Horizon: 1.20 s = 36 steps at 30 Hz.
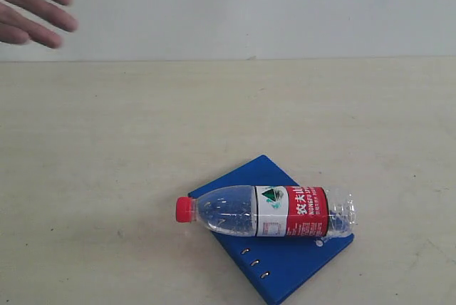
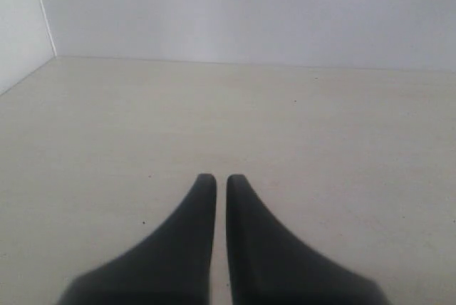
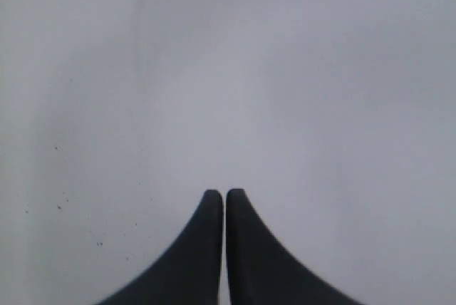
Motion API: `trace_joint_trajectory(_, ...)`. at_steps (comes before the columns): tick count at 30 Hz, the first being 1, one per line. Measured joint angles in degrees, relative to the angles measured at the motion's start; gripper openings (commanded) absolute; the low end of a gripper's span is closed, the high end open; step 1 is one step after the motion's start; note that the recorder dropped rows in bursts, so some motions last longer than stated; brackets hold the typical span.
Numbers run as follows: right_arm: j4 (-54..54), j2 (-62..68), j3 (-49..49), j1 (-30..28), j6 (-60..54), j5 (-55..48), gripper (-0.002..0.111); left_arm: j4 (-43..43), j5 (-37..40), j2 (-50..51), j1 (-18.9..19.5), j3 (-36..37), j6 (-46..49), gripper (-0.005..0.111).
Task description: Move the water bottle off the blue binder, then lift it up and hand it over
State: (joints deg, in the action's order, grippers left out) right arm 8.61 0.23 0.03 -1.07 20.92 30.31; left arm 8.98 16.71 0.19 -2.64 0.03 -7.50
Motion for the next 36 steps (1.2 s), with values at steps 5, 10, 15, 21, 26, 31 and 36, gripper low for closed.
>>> trace_joint_trajectory(5, 0.1, 0.0, 0.0, 0.0, 11.7, 0.5, 0.000, 0.0, 0.0, 0.0, 0.0, 0.0, 0.0, 0.005)
trace_joint_trajectory(10, 0.6, 0.0, 0.0, 0.0, 16.4, -3.1, 0.000, 0.0, 0.0, 0.0, 0.0, 0.0, 0.0, 0.005)
trace_joint_trajectory(15, 15.6, 0.0, 0.0, 0.3, 26.3, -12.9, 0.003, 0.0, 0.0, 0.0, 0.0, 0.0, 0.0, 0.005)
trace_joint_trajectory(21, 52.5, 6.0, -2.6, 3.7, 52.5, -7.5, 0.015, 0.0, 0.0, 0.0, 0.0, 0.0, 0.0, 0.005)
trace_joint_trajectory(26, 63.2, 24.7, -15.8, 3.8, 54.7, 2.9, 0.024, 0.0, 0.0, 0.0, 0.0, 0.0, 0.0, 0.005)
trace_joint_trajectory(31, 76.1, 50.2, -25.9, 4.5, 55.3, 23.6, 0.043, 0.0, 0.0, 0.0, 0.0, 0.0, 0.0, 0.005)
trace_joint_trajectory(36, 79.7, 70.0, -29.6, 8.7, 49.1, 26.3, 0.053, 0.0, 0.0, 0.0, 0.0, 0.0, 0.0, 0.005)
